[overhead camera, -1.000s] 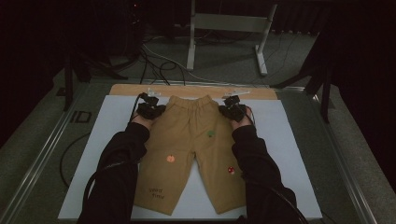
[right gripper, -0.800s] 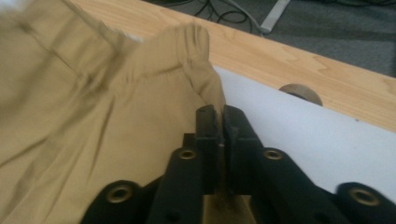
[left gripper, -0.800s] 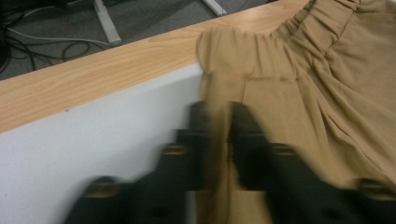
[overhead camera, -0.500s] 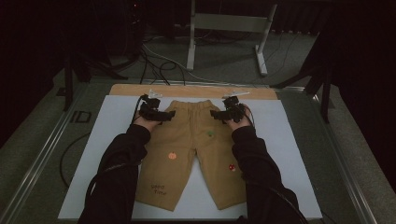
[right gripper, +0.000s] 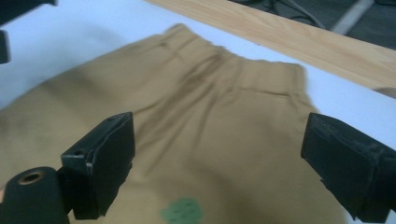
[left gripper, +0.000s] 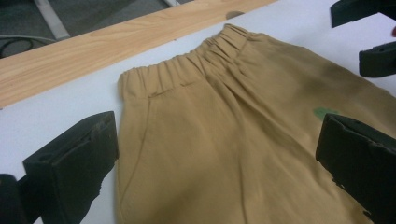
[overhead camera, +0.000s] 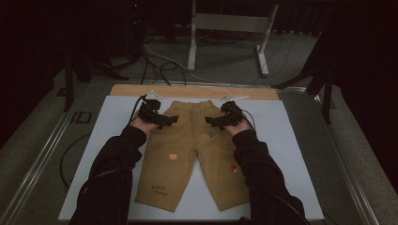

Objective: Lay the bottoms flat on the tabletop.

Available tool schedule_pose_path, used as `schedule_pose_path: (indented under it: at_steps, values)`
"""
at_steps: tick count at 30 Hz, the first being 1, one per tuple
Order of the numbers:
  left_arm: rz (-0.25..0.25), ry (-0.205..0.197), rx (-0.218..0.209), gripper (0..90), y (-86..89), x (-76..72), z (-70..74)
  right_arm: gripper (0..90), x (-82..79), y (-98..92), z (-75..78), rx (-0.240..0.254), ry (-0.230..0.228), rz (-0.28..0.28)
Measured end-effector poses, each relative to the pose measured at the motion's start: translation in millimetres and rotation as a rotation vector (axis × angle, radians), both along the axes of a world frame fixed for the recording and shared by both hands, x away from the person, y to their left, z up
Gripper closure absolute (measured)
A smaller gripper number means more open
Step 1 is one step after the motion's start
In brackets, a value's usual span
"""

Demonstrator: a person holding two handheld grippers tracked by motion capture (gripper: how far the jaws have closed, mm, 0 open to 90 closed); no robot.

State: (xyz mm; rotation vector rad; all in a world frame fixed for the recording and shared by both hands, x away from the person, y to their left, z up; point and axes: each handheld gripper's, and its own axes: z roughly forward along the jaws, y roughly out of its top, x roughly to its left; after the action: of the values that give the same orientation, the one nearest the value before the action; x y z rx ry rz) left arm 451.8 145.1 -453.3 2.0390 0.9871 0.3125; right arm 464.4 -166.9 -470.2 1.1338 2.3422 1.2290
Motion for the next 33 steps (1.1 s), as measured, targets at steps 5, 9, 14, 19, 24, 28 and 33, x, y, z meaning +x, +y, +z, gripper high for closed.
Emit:
schedule_pose_path:
  at_steps: [5, 9, 14, 19, 24, 28, 33]
  values:
    - [-0.034, 0.01, -0.017, 0.3, 2.9, -7.4, 9.2, 9.7, -6.6, 4.3, 6.0, 0.019, -0.01, 0.021]
    - [-0.046, 0.021, -0.027, 0.3, 6.9, -12.8, 13.8, 9.8, -10.6, 7.1, 11.7, 0.027, -0.029, 0.037]
    - [-0.059, 0.02, -0.053, 0.3, 13.6, -20.3, 17.4, 9.9, -16.1, 10.1, 15.7, 0.024, -0.04, 0.066]
    - [-0.086, 0.024, -0.052, 0.3, 19.5, -26.0, 21.4, 9.9, -22.2, 9.9, 19.6, 0.031, -0.05, 0.09]
    - [-0.108, 0.014, -0.078, 0.2, 22.5, -33.0, 26.0, 10.0, -30.4, 7.8, 26.1, 0.042, -0.064, 0.112]
    - [-0.131, 0.017, -0.074, 0.2, 23.6, -38.7, 27.7, 10.1, -35.5, 5.5, 28.9, 0.052, -0.07, 0.13]
    - [-0.141, 0.01, -0.088, 0.2, 28.9, -49.2, 31.6, 10.3, -47.9, -0.3, 32.8, 0.054, -0.082, 0.162]
